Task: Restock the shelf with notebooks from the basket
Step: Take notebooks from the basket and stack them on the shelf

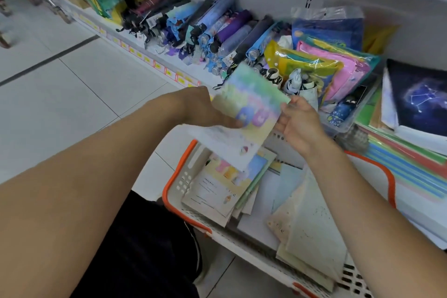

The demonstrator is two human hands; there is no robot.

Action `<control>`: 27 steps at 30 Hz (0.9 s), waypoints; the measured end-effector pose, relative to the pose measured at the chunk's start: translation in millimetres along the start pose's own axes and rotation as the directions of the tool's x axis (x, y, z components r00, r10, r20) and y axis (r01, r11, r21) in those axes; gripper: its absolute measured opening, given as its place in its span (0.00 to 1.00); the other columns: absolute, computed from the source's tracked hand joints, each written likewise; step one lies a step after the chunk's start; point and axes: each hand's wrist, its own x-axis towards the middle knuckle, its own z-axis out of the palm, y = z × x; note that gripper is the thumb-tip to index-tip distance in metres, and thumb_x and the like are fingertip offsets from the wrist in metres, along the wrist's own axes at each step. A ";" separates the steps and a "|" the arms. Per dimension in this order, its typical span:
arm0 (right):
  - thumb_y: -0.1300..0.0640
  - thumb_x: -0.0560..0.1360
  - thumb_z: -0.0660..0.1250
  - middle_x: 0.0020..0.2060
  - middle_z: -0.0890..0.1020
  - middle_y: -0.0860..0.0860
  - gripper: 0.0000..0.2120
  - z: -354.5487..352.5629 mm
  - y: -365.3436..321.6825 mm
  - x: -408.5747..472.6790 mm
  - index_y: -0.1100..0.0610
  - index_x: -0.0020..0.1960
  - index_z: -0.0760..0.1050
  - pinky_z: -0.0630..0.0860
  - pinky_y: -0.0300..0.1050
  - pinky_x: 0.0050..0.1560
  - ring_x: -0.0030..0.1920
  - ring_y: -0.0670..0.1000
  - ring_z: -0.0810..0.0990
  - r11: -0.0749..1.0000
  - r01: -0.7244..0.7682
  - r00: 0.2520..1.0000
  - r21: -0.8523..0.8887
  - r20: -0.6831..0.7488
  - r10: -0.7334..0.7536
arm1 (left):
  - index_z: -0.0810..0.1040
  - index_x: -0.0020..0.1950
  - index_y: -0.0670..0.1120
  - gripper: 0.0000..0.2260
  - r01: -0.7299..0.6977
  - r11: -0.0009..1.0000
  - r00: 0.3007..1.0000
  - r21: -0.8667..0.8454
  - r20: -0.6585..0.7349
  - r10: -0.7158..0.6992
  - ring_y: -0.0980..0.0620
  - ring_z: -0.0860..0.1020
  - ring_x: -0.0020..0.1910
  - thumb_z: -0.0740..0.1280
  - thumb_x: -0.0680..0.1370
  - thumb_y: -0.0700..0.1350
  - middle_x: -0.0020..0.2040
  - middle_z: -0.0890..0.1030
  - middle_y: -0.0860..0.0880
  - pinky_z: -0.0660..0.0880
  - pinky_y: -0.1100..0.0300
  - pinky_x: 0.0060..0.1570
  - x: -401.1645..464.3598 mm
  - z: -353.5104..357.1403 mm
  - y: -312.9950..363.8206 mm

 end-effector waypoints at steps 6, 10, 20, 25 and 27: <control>0.54 0.84 0.61 0.50 0.85 0.56 0.07 -7.9 12.9 -2.2 0.57 0.54 0.75 0.82 0.53 0.50 0.47 0.56 0.85 0.996 -0.080 0.997 0.050 0.023 0.079 | 0.79 0.54 0.43 0.14 -0.151 0.978 0.948 -0.143 -0.303 0.102 0.44 0.79 0.49 0.73 0.73 0.50 0.50 0.81 0.44 0.74 0.56 0.44 9.3 -15.4 13.2; 0.48 0.76 0.71 0.40 0.71 0.53 0.15 -38.8 99.5 -9.2 0.56 0.42 0.70 0.66 0.43 0.40 0.43 0.49 0.71 0.385 -0.112 0.992 -0.916 -0.078 0.104 | 0.74 0.53 0.43 0.09 -0.118 0.990 0.892 0.078 -0.429 0.140 0.43 0.73 0.46 0.68 0.75 0.45 0.48 0.75 0.45 0.72 0.53 0.44 12.9 -28.3 17.4; 0.58 0.76 0.71 0.53 0.80 0.57 0.11 -35.0 137.2 1.7 0.59 0.55 0.74 0.74 0.47 0.46 0.51 0.57 0.79 0.413 -0.142 0.973 -0.900 -0.204 -0.109 | 0.69 0.50 0.46 0.06 -0.114 0.976 0.914 0.186 -0.366 0.177 0.43 0.71 0.47 0.65 0.77 0.41 0.49 0.71 0.46 0.70 0.52 0.44 21.7 -24.0 10.0; 0.65 0.78 0.69 0.46 0.84 0.58 0.08 -32.5 64.4 7.3 0.55 0.46 0.72 0.84 0.51 0.40 0.39 0.56 0.85 0.937 -0.217 0.971 -0.273 0.039 0.236 | 0.67 0.53 0.49 0.07 -0.104 0.990 0.915 0.092 -0.381 0.131 0.42 0.71 0.47 0.62 0.78 0.40 0.47 0.71 0.47 0.69 0.53 0.43 19.8 -31.1 -3.1; 0.63 0.77 0.69 0.44 0.86 0.55 0.07 -26.6 29.6 3.9 0.55 0.49 0.72 0.84 0.47 0.36 0.38 0.54 0.86 0.981 -0.154 0.974 -0.115 0.149 0.170 | 0.69 0.52 0.48 0.06 -0.122 0.992 0.900 -0.006 -0.421 0.109 0.43 0.71 0.46 0.61 0.77 0.40 0.46 0.72 0.48 0.68 0.54 0.44 17.8 -32.0 -10.3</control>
